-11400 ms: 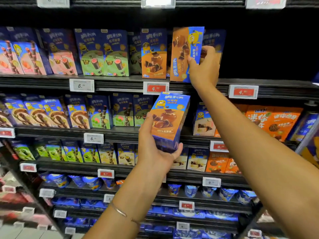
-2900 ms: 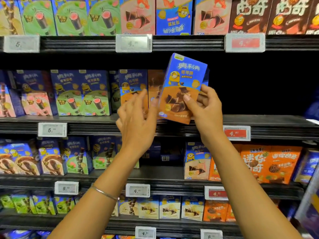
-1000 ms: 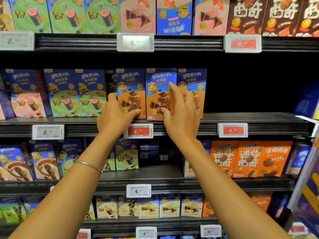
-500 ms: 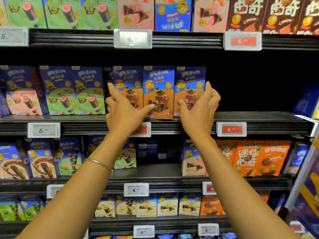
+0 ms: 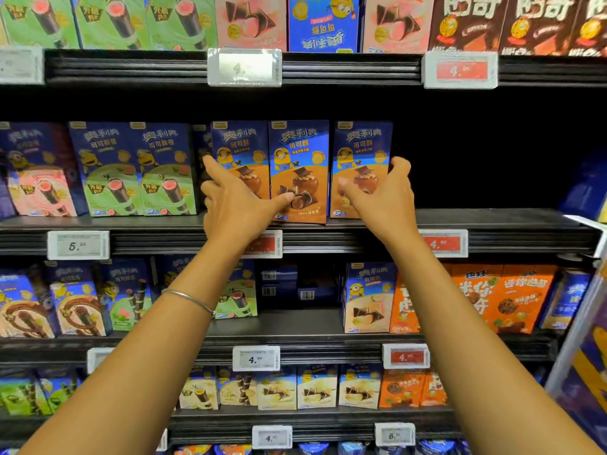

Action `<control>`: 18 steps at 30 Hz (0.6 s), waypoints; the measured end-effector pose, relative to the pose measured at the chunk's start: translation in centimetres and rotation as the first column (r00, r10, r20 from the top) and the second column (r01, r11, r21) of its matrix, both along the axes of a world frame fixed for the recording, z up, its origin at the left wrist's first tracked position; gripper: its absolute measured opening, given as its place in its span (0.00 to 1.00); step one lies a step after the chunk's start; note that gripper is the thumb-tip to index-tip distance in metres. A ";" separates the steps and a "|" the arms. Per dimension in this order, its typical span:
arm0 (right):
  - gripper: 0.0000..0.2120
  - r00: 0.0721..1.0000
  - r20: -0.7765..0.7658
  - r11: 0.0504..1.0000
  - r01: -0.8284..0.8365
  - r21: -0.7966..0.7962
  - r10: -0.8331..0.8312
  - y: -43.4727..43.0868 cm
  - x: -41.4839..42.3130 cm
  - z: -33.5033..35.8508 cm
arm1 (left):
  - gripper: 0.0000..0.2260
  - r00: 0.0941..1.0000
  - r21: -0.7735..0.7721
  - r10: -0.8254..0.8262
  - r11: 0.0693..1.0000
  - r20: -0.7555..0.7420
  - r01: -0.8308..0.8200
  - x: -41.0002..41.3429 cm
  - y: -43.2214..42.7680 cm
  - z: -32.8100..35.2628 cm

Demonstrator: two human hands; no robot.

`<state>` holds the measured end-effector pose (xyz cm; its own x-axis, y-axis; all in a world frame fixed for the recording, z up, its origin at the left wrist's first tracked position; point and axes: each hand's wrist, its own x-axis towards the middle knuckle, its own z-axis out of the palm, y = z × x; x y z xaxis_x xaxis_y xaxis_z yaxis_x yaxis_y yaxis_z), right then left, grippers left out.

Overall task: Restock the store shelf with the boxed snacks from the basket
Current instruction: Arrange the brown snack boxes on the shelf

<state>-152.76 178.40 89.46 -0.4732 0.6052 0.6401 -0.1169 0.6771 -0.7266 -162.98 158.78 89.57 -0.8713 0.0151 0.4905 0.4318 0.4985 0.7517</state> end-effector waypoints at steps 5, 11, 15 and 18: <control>0.64 0.996 0.076 0.999 0.040 0.007 -0.041 -1.4 -0.7 0.1 | 0.70 0.999 -0.024 0.030 0.999 0.012 -0.030 0.2 0.3 0.0; 0.59 0.998 0.052 0.999 0.039 -0.003 -0.039 -0.6 -1.2 0.2 | 0.71 0.998 -0.045 0.007 0.999 0.060 -0.004 0.1 0.1 0.3; 0.57 0.998 0.039 0.999 0.039 0.002 -0.039 -0.5 -1.5 0.2 | 0.67 0.998 -0.054 0.007 0.999 0.054 -0.004 0.2 0.3 0.4; 0.57 0.999 0.039 0.999 0.035 0.007 -0.035 -0.5 -1.5 0.3 | 0.65 0.999 -0.059 0.005 0.998 0.052 -0.002 0.3 0.4 0.4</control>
<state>-154.26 177.90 89.76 -0.4770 0.6176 0.6254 -0.0645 0.6850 -0.7257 -162.67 159.17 89.98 -0.8957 0.0394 0.4430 0.3910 0.5445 0.7420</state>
